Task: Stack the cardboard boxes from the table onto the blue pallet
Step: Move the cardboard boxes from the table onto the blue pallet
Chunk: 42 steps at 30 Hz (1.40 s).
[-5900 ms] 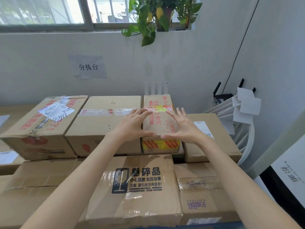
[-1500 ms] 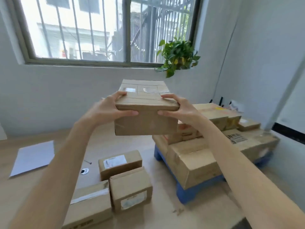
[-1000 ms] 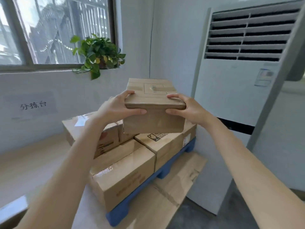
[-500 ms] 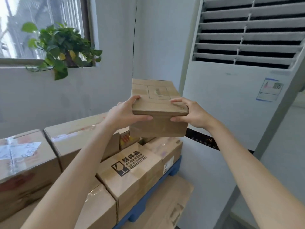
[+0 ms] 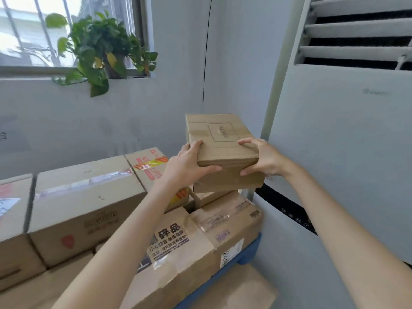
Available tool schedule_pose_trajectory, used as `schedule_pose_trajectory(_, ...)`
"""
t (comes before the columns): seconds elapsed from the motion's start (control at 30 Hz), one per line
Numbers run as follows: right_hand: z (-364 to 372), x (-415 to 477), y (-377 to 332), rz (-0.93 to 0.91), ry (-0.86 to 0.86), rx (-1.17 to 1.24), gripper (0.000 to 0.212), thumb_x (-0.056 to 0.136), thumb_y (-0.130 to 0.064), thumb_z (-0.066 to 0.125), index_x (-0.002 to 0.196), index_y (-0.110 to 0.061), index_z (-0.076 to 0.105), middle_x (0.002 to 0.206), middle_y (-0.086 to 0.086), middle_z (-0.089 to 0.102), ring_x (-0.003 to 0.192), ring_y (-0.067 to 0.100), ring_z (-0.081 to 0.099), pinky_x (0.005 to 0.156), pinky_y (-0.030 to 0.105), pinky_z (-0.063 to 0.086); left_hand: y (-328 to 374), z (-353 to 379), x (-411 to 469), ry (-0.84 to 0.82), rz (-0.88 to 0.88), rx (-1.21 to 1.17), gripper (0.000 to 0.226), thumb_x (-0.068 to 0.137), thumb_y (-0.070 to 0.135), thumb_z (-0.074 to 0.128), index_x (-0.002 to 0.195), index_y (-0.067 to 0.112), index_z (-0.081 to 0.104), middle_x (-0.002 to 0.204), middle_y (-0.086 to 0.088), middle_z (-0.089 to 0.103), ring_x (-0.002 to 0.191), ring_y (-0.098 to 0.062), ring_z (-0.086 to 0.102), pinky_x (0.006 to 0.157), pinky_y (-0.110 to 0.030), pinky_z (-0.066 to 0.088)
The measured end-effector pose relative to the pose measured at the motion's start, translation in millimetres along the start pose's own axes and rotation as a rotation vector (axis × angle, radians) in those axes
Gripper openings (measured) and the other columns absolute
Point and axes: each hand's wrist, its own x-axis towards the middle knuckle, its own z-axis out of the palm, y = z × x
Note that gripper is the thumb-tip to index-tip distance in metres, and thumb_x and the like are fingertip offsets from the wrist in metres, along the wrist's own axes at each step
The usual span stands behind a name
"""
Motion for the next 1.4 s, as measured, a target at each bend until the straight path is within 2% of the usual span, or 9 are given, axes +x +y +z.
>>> schedule_pose_trajectory(0.2,5.5,63.7,50.8,-0.074,-0.121,-0.017,0.098,0.051,-0.028,0.094,0.134,-0.04,0.043,0.141,0.001,0.036,0.13,0.024,0.037,0.111,0.048,0.033,-6.3,51.4,39.9,0.042,-0.128,0.095,0.091,0.073,0.079,0.049,0.146,0.034,0.018,0.147,-0.002,0.036,0.128,-0.028,0.035,0.103,-0.045,0.033)
schedule_pose_trajectory(0.37,27.9,103.2,72.8,-0.14,-0.23,0.018,0.096,0.056,-0.026,0.093,0.135,-0.039,0.041,0.143,0.003,0.033,0.131,0.024,0.035,0.11,0.049,0.033,-21.4,76.2,48.5,0.095,-0.256,0.106,0.088,0.074,0.077,0.052,0.145,0.035,0.021,0.151,-0.002,0.031,0.141,-0.029,0.014,0.113,-0.049,0.02)
schedule_pose_trajectory(0.47,46.7,117.7,85.6,-0.176,-0.275,0.055,0.095,0.056,-0.024,0.093,0.135,-0.036,0.042,0.142,0.003,0.034,0.132,0.024,0.034,0.112,0.048,0.031,-30.7,87.9,50.0,0.084,-0.316,0.149,0.088,0.074,0.076,0.051,0.146,0.036,0.02,0.152,-0.003,0.028,0.143,-0.028,0.008,0.115,-0.051,0.017)
schedule_pose_trajectory(0.6,66.9,131.6,98.8,-0.186,-0.32,0.079,0.093,0.057,-0.024,0.092,0.136,-0.036,0.043,0.144,0.004,0.031,0.133,0.027,0.034,0.111,0.052,0.031,-39.3,100.0,52.2,0.067,-0.363,0.172,0.088,0.073,0.078,0.049,0.145,0.036,0.021,0.15,-0.001,0.03,0.136,-0.03,0.018,0.109,-0.05,0.024)
schedule_pose_trajectory(0.7,75.7,137.8,104.0,-0.201,-0.334,0.083,0.095,0.057,-0.022,0.092,0.138,-0.034,0.043,0.145,0.005,0.029,0.135,0.028,0.033,0.113,0.049,0.03,-44.6,110.0,52.3,0.056,-0.406,0.133,0.09,0.073,0.079,0.049,0.146,0.038,0.018,0.153,-0.002,0.026,0.135,-0.032,0.025,0.109,-0.05,0.026)
schedule_pose_trajectory(0.83,84.3,140.7,108.7,-0.23,-0.342,0.096,0.095,0.06,-0.02,0.091,0.14,-0.031,0.041,0.147,0.005,0.027,0.135,0.026,0.031,0.111,0.042,0.028,-46.5,117.4,51.8,0.083,-0.433,0.185,0.088,0.076,0.076,0.05,0.147,0.039,0.014,0.157,-0.005,0.021,0.137,-0.032,0.026,0.112,-0.049,0.025)
schedule_pose_trajectory(1.0,87.7,147.8,109.2,-0.241,-0.351,0.075,0.096,0.058,-0.023,0.091,0.139,-0.036,0.041,0.15,0.005,0.023,0.137,0.028,0.03,0.113,0.044,0.029,-47.1,117.2,51.1,0.079,-0.456,0.222,0.089,0.076,0.076,0.048,0.149,0.04,0.011,0.158,-0.006,0.02,0.139,-0.031,0.026,0.112,-0.048,0.024)
schedule_pose_trajectory(1.4,82.3,152.8,112.2,-0.25,-0.377,0.088,0.094,0.059,-0.019,0.091,0.138,-0.032,0.042,0.148,0.006,0.027,0.136,0.027,0.03,0.11,0.04,0.029,-43.0,122.0,54.9,0.089,-0.47,0.243,0.091,0.074,0.08,0.045,0.148,0.039,0.013,0.157,-0.006,0.021,0.139,-0.031,0.025,0.111,-0.051,0.024)
